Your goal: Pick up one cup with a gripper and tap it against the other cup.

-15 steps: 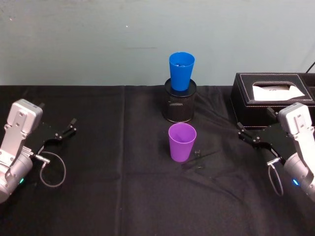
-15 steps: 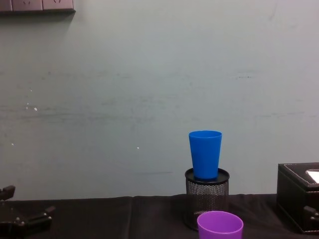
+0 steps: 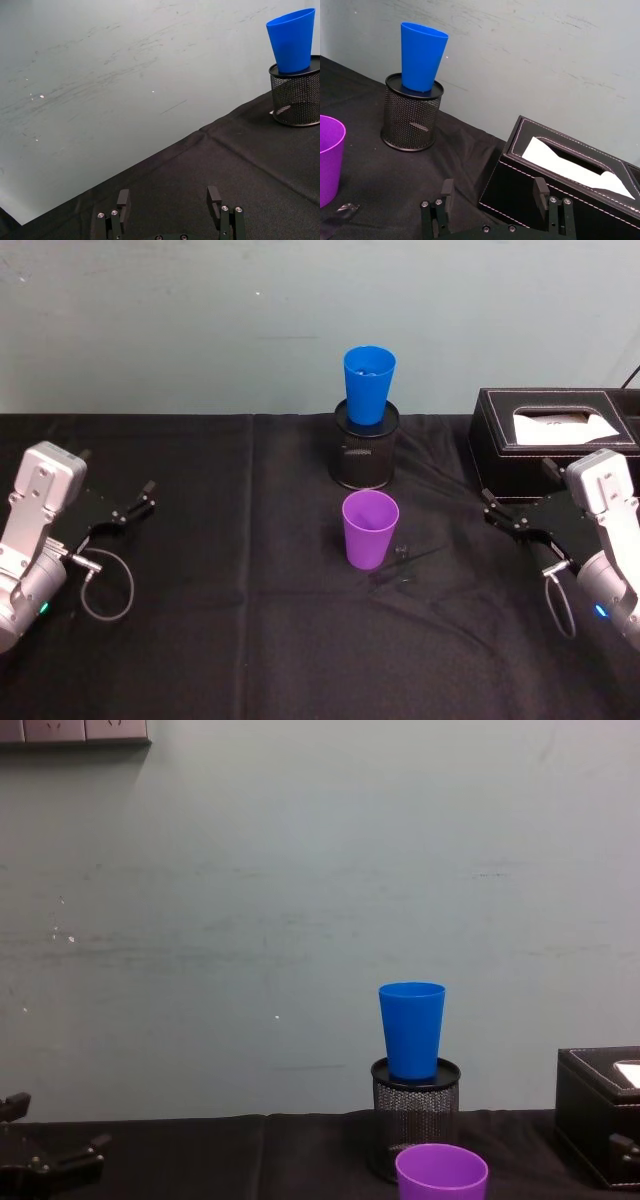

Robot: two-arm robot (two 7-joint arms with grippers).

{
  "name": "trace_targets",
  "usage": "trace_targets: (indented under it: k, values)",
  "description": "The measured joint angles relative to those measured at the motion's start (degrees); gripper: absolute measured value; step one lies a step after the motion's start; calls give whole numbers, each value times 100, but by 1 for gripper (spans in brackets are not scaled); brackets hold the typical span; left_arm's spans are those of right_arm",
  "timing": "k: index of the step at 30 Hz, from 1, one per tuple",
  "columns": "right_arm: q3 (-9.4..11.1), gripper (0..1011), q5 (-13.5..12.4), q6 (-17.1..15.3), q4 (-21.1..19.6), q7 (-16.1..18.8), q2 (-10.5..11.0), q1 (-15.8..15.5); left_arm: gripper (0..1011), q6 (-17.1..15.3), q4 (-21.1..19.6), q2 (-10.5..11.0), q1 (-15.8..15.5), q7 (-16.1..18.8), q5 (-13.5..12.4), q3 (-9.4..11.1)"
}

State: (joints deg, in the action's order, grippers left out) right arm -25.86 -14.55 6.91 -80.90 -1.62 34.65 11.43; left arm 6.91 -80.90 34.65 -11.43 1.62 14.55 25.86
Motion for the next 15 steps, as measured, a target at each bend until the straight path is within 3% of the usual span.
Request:
trace_targets:
  k: [11, 15]
  values:
    - [4, 1002, 0, 0, -2, 4, -1, -3, 1000, 0, 0, 0, 0, 0, 0, 0]
    - [-8, 1002, -17, 32, -135, 147, 19, -169, 1000, 0, 0, 0, 0, 0, 0, 0]
